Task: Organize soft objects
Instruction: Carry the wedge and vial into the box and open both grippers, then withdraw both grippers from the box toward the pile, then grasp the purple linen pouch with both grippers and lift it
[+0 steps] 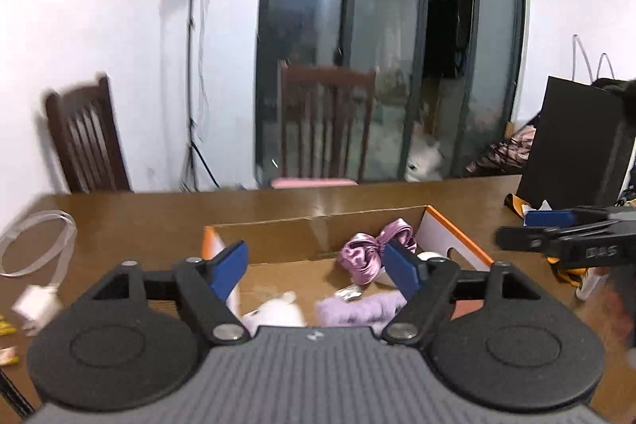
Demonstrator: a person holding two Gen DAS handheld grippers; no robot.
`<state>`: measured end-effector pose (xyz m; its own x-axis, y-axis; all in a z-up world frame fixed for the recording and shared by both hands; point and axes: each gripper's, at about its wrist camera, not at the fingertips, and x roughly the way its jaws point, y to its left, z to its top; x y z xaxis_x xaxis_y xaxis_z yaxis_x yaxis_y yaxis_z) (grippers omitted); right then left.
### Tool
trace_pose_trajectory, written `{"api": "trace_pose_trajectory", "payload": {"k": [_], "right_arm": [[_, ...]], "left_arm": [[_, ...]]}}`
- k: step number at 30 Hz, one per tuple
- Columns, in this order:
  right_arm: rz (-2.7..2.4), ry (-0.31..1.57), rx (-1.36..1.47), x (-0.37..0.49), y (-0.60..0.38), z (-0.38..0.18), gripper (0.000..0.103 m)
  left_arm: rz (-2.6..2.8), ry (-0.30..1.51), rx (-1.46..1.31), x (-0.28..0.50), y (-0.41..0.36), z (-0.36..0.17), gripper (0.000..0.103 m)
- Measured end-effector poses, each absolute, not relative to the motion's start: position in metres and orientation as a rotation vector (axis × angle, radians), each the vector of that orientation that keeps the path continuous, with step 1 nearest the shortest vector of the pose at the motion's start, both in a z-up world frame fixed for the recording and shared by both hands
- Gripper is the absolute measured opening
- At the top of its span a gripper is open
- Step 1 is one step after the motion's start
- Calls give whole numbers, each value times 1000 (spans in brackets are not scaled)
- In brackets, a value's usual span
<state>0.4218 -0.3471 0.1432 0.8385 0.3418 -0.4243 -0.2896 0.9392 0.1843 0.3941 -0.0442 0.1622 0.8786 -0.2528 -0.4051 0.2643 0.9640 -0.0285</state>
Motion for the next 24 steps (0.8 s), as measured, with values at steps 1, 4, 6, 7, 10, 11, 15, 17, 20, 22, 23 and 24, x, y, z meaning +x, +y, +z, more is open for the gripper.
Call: {"api": "trace_pose_trajectory", "payload": {"k": [1, 4, 6, 7, 10, 11, 15, 17, 20, 22, 23, 24], "right_arm": [[335, 446, 111, 404, -348, 143, 84], [336, 374, 106, 348, -349, 140, 89], [339, 325, 93, 310, -347, 133, 90], [339, 307, 87, 292, -345, 130, 93], [333, 262, 88, 247, -338, 113, 101], [330, 250, 90, 234, -336, 107, 101], [320, 265, 106, 194, -331, 82, 101], [336, 309, 155, 178, -333, 67, 101], [339, 372, 121, 168, -329, 50, 98], [346, 372, 86, 164, -328, 46, 91], [341, 371, 91, 161, -329, 44, 90], [334, 361, 105, 160, -331, 45, 90]], "left_arm": [[-261, 396, 41, 376, -43, 161, 83], [-245, 340, 52, 321, -40, 150, 88], [-247, 310, 47, 286, -40, 140, 92], [-249, 307, 41, 272, -40, 133, 94], [-248, 307, 26, 231, -40, 114, 95], [-241, 309, 23, 217, -38, 107, 96], [-236, 349, -1, 184, -36, 88, 96], [-259, 371, -14, 174, -36, 83, 96], [-267, 381, -9, 173, -36, 79, 96], [-268, 382, -11, 174, -38, 77, 96], [-274, 386, -14, 176, -40, 77, 96], [-282, 389, -18, 181, -41, 76, 94]]}}
